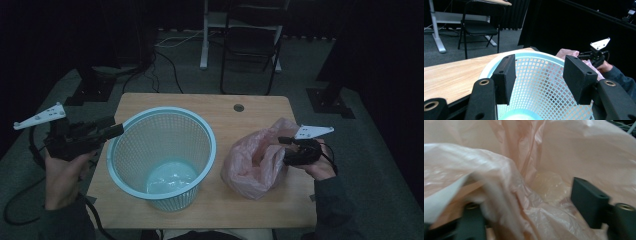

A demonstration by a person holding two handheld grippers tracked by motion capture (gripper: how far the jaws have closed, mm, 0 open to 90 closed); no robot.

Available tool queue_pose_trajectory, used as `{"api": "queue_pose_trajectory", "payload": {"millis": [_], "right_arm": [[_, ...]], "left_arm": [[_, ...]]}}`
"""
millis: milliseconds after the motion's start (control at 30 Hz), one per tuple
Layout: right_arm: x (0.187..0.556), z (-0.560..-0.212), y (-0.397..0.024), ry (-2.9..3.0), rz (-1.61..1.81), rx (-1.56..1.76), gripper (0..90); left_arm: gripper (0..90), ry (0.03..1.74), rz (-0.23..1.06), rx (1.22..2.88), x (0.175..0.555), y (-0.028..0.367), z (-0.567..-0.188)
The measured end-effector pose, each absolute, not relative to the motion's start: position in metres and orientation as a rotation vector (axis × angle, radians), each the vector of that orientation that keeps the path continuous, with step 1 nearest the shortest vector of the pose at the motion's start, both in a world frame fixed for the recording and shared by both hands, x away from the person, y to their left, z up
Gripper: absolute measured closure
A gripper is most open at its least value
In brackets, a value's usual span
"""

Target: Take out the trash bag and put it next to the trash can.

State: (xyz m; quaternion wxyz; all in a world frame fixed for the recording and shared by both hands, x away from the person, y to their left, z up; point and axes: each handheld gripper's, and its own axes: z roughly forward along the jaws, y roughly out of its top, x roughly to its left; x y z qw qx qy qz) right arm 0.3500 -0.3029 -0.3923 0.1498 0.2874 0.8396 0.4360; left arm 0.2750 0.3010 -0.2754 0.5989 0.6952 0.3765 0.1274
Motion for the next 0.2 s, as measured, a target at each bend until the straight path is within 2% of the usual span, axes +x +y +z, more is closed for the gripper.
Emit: {"api": "queue_pose_trajectory", "payload": {"millis": [100,200], "right_arm": [[0.3425,-0.3836,-0.3074,2.393,1.25,0.8,20.5],[0.3384,-0.3806,-0.3077,2.394,1.239,0.776,19.3]], "left_arm": [[44.0,0.872,0.296,1.614,0.275,0.3008,-0.2753],[44.1,0.87,0.294,1.617,0.2755,0.2998,-0.2751]]}}
